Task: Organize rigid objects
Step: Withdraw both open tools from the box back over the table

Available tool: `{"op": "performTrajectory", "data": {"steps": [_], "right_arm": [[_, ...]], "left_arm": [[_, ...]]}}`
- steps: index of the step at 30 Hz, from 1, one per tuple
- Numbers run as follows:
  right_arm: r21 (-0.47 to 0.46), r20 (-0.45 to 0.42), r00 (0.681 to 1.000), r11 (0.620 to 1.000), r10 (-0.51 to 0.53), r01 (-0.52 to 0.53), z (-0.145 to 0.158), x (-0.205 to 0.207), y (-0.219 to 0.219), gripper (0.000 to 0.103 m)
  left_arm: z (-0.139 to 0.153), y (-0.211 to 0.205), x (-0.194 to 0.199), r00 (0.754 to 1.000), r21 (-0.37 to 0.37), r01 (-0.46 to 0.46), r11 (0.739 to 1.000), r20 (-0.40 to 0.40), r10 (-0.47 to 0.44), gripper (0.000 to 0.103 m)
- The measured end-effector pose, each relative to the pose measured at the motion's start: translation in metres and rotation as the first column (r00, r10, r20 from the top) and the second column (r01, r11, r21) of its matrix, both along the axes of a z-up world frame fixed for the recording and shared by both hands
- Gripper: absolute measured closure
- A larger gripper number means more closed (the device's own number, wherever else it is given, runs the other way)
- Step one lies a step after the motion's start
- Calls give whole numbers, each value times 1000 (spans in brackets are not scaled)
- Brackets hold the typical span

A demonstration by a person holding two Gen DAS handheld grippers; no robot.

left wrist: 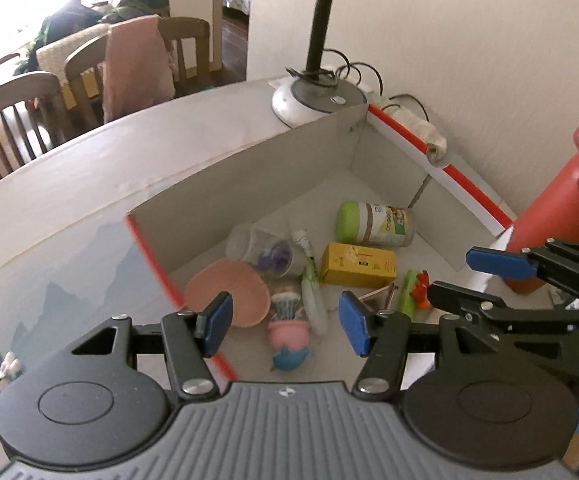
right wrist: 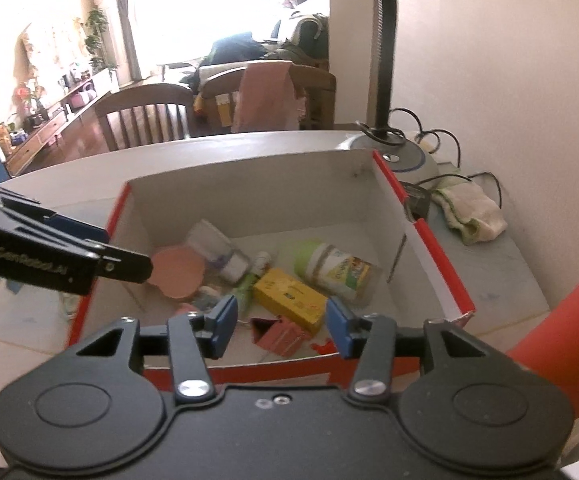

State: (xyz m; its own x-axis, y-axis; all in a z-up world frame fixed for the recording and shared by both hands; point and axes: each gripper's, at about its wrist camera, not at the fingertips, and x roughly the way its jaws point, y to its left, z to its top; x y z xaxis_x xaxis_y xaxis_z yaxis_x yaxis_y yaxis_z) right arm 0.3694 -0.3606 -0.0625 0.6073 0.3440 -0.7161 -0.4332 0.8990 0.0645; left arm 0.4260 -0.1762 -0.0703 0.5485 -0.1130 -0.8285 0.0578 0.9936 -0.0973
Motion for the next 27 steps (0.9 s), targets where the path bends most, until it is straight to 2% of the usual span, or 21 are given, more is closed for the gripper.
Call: {"op": "performTrajectory", "data": {"steps": [5, 15, 18, 27], "right_arm": [[19, 16, 999, 999, 40, -40, 13, -15, 10, 43], [46, 24, 994, 994, 103, -104, 30, -49, 39, 32], [50, 23, 992, 991, 121, -122, 34, -60, 51, 28], [60, 20, 989, 987, 146, -147, 36, -89, 93, 17]], "left_arm": [[13, 13, -34, 999, -9, -27, 1000, 39, 28, 45], [36, 52, -95, 989, -62, -108, 992, 97, 113, 45], [40, 64, -114, 984, -68, -127, 990, 117, 135, 32], [41, 107, -159, 975, -63, -162, 985, 141, 169, 31]]}}
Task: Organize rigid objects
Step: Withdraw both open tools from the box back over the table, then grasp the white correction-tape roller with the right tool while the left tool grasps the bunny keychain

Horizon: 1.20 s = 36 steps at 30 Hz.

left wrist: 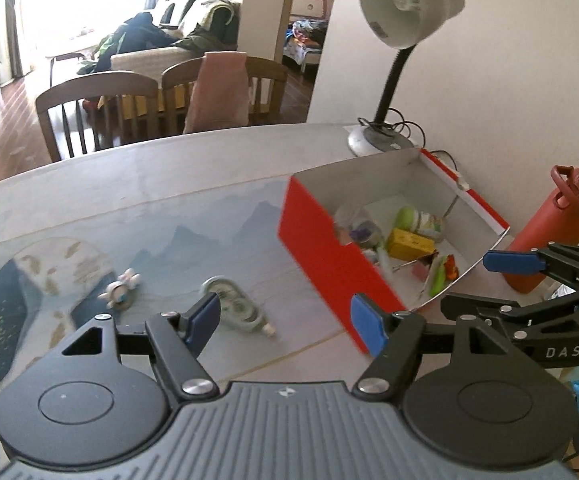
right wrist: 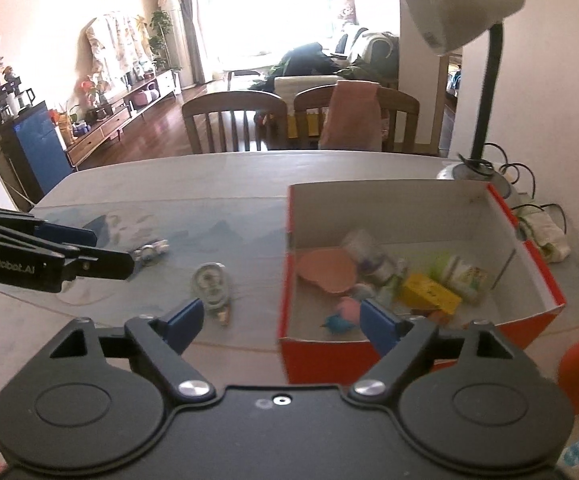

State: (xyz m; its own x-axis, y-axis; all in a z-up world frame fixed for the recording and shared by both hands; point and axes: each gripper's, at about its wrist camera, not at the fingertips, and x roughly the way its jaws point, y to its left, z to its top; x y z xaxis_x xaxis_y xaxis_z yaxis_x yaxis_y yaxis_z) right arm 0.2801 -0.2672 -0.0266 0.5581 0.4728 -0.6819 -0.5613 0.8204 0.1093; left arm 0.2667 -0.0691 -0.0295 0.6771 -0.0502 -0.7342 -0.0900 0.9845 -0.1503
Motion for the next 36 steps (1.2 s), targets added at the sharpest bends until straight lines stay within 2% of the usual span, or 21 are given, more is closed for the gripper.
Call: {"op": "performTrajectory", "data": {"steps": [2, 6, 18, 20, 22, 31, 36], "right_arm": [[6, -3, 1000, 1000, 5, -5, -1, -6, 10, 16], [20, -11, 1000, 1000, 10, -9, -3, -18, 30, 13], [36, -20, 1000, 999, -11, 12, -14, -30, 91, 6], [29, -21, 1000, 999, -15, 15, -18, -28, 101, 6], [18, -16, 1000, 1000, -15, 16, -22, -26, 110, 6], [-27, -15, 1000, 999, -21, 21, -46, -7, 143, 6], [-52, -24, 1000, 998, -19, 18, -65, 11, 154, 9]], "left_arm": [[-1, 11, -9, 1000, 1, -5, 1000, 5, 5, 31], [-3, 33, -22, 1000, -14, -13, 1000, 9, 13, 22], [-19, 102, -38, 1000, -49, -15, 999, 3, 15, 18], [-25, 113, -36, 1000, -60, -12, 998, 2, 13, 15], [-31, 123, -34, 1000, -68, -16, 998, 1, 16, 2], [-62, 162, -9, 998, -26, -50, 998, 24, 51, 1], [-87, 178, 14, 997, -38, -83, 996, 0, 84, 1]]}}
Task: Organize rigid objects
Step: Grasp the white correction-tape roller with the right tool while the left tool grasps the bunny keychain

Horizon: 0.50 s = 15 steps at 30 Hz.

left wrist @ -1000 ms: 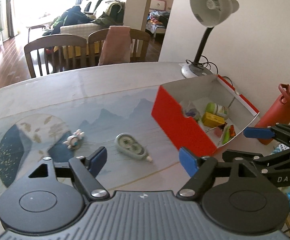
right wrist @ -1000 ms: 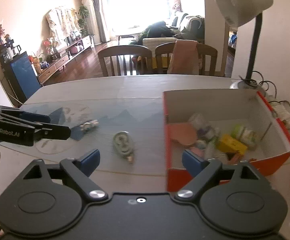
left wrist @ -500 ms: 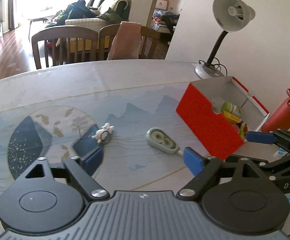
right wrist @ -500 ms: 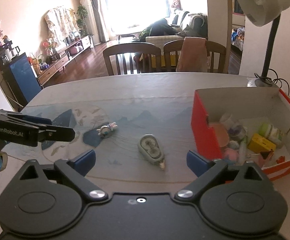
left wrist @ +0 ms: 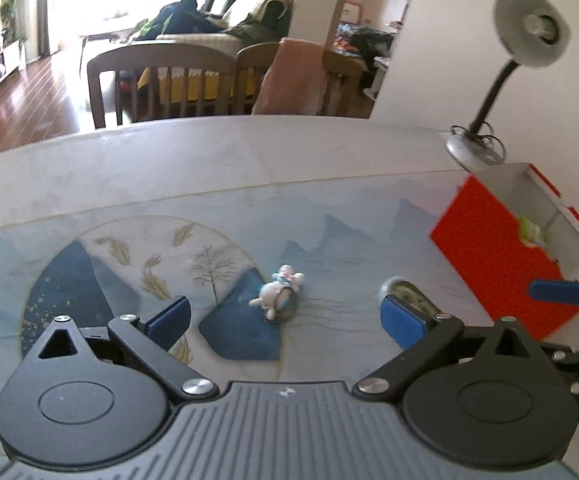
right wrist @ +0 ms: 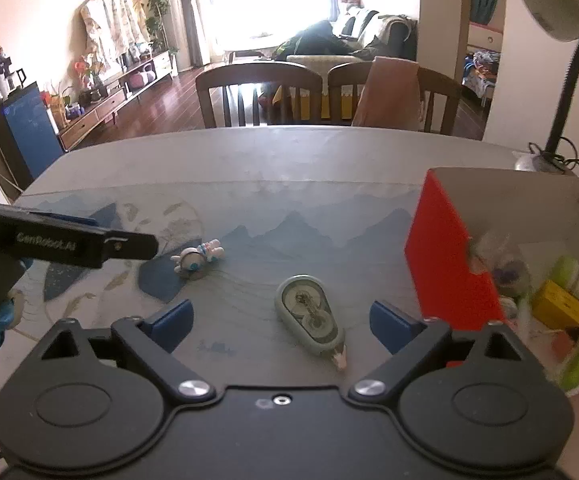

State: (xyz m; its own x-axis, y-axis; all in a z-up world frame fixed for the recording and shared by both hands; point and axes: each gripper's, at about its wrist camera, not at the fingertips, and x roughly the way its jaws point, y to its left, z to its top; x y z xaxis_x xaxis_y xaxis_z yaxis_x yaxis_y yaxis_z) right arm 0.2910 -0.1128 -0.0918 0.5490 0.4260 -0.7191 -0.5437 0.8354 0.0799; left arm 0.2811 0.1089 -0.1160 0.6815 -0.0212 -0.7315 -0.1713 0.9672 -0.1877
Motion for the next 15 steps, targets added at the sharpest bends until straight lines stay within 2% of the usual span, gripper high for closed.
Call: {"op": "performTrajectory", "data": {"steps": [4, 9, 15], "right_arm": [[-42, 4, 1000, 999, 1, -1, -16, 11, 9, 10], [-81, -23, 1000, 997, -4, 2, -33, 28, 13, 12], [-119, -42, 999, 993, -2, -3, -50, 43, 18, 22]], "left_arm": [[-19, 9, 18, 1000, -38, -2, 999, -3, 2, 1], [-40, 8, 38, 999, 1, 23, 1000, -22, -23, 1], [-59, 5, 52, 998, 26, 52, 998, -38, -51, 1]]}}
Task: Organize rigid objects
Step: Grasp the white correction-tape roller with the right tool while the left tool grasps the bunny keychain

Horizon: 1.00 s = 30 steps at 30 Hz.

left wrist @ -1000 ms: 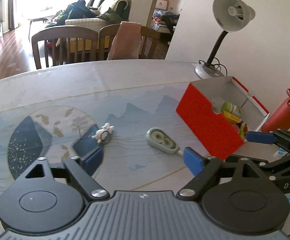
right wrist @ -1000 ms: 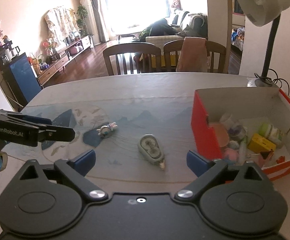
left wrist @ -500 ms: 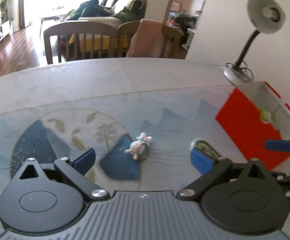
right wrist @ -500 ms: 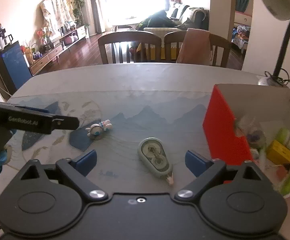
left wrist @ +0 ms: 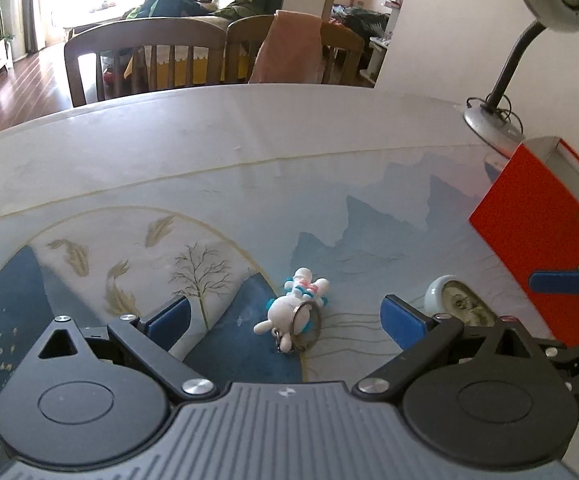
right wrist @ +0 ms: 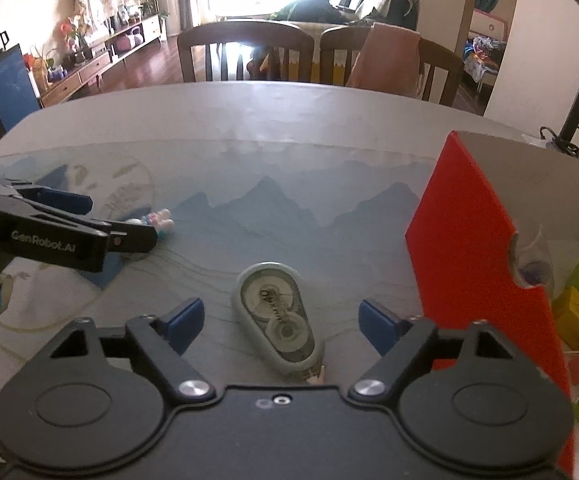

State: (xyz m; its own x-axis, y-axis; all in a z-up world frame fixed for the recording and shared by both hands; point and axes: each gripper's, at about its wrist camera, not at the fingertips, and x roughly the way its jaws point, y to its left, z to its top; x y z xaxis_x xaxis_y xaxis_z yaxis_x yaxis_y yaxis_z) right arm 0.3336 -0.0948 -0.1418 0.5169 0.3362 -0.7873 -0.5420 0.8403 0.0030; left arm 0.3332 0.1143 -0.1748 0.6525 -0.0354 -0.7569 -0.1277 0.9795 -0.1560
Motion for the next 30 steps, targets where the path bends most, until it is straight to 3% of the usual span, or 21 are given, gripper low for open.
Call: {"op": "performTrajectory", "data": {"steps": [11, 14, 16, 22, 30], "right_arm": [[-4, -43, 999, 1000, 11, -11, -18, 16, 6, 43], [-2, -47, 999, 1000, 14, -14, -19, 17, 7, 45], [0, -49, 999, 1000, 17, -17, -20, 17, 9, 46], [-5, -50, 999, 1000, 14, -14, -24, 18, 10, 49], [-31, -41, 999, 1000, -3, 2, -27, 13, 13, 55]], "left_arm": [[-13, -6, 9, 999, 35, 30, 999, 30, -31, 3], [-16, -7, 13, 999, 21, 35, 999, 26, -35, 15], [-16, -9, 13, 999, 24, 44, 999, 29, -45, 29], [-17, -12, 14, 998, 24, 62, 998, 31, -62, 50], [-16, -14, 13, 998, 14, 60, 998, 26, -60, 64]]}}
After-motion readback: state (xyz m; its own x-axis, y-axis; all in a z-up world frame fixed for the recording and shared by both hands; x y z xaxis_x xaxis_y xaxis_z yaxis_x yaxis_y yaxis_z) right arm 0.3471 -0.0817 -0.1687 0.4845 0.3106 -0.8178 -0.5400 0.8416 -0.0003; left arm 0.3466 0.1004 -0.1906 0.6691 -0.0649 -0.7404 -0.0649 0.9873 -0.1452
